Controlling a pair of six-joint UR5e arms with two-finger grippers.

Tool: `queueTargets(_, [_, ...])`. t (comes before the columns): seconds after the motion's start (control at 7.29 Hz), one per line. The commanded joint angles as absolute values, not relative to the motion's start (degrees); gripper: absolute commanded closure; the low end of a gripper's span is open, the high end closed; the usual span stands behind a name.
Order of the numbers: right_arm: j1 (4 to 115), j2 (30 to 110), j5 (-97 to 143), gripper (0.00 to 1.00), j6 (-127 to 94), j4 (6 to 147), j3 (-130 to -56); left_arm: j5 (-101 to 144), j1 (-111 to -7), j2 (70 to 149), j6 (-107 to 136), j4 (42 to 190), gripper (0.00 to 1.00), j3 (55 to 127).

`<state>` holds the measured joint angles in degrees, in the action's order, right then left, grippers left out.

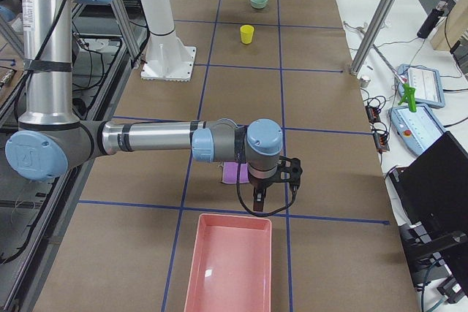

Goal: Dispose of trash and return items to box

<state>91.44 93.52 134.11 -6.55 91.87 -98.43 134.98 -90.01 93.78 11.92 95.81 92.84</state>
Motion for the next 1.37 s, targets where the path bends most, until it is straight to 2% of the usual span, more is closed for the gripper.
queueTargets(0.0, [91.41, 93.51, 134.56, 0.00, -6.77, 91.85, -98.44, 135.70, -89.65, 93.69, 16.05, 96.06, 0.02, 96.38])
queueTargets(0.14, [91.41, 93.52, 134.82, 0.00, -6.85, 91.93, -98.35, 135.70, -88.52, 92.82, 22.52, 96.06, 0.02, 100.77])
queueTargets(0.41, [91.41, 93.08, 135.26, 0.00, -6.86, 92.02, -98.26, 135.53, -84.05, 91.59, 25.47, 96.42, 0.02, 102.82])
queueTargets(0.69, [91.41, 93.08, 138.41, 0.00, -6.86, 92.02, -98.26, 135.53, -79.39, 89.66, 35.62, 105.15, 0.02, 102.83])
queueTargets(0.96, [91.41, 93.08, 139.39, 0.00, -6.86, 92.02, -98.35, 135.44, -70.89, 89.56, 52.73, 114.75, 0.02, 105.71])
queueTargets(1.24, [91.06, 93.08, 139.22, 0.00, -6.86, 92.02, -98.35, 131.69, -59.82, 91.13, 67.61, 115.14, 0.02, 112.12])
